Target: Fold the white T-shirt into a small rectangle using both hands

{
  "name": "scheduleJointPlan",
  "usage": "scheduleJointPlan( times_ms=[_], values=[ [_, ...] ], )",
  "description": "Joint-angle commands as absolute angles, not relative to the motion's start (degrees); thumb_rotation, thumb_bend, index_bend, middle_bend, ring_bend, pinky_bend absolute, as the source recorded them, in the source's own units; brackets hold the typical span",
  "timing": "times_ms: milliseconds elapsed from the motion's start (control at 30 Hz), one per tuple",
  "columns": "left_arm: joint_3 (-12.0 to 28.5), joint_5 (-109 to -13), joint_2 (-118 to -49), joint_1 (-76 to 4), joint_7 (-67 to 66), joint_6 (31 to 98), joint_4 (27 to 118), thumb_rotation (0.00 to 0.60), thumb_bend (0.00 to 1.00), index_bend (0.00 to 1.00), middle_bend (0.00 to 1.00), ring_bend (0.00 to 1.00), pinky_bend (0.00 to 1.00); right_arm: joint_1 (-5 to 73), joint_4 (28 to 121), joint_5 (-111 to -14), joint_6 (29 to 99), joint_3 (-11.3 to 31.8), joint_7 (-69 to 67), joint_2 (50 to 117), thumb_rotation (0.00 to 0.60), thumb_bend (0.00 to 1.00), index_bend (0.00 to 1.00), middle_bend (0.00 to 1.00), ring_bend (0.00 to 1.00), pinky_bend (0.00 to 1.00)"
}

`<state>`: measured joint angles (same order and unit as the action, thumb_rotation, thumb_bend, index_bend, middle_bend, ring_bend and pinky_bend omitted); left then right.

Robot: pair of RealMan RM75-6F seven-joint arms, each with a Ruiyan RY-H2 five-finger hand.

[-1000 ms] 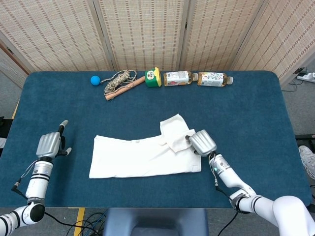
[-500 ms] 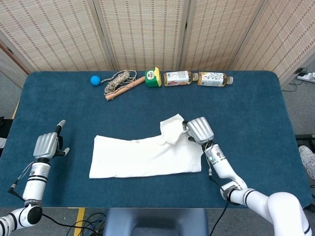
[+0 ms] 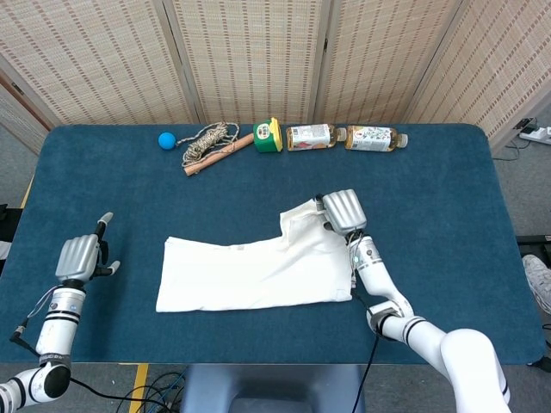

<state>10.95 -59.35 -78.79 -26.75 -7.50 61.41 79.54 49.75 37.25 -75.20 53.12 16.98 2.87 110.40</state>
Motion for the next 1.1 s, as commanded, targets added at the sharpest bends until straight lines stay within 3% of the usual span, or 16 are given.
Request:
scheduleJointPlan(
  times_ms=[33,933,1000,1100],
  values=[
    [10.85,-59.46,-78.81,-26.63,-7.32,61.3,79.3,0.6,0.27,0.0,0.77,0.7,0.94,51.15,34.5,-74.72,52.09,17.3,2.5,111.84,0.6,0.48,0.62,0.91,0.93,1.0],
    [10.65,-60.25,-79.3,-25.84,-5.98,60.78,77.76,0.6,0.28,0.0,0.77,0.7,0.94,56.09,23.42,-71.22,48.08,19.15,3.96,117.18,0.6,0.47,0.62,0.91,0.93,1.0],
    [10.7,-60.28,-79.3,-25.78,-5.89,60.82,77.72,0.6,0.28,0.0,0.77,0.7,0.94,56.31,23.22,-70.65,47.51,19.46,4.63,117.35,0.6,0.46,0.57,0.91,0.93,1.0],
    [10.69,-60.31,-79.29,-25.69,-5.83,60.81,77.63,0.6,0.28,0.0,0.77,0.7,0.94,56.62,23.62,-69.95,47.26,20.02,5.26,117.24,0.6,0.41,0.37,0.9,0.93,1.0]
  ],
)
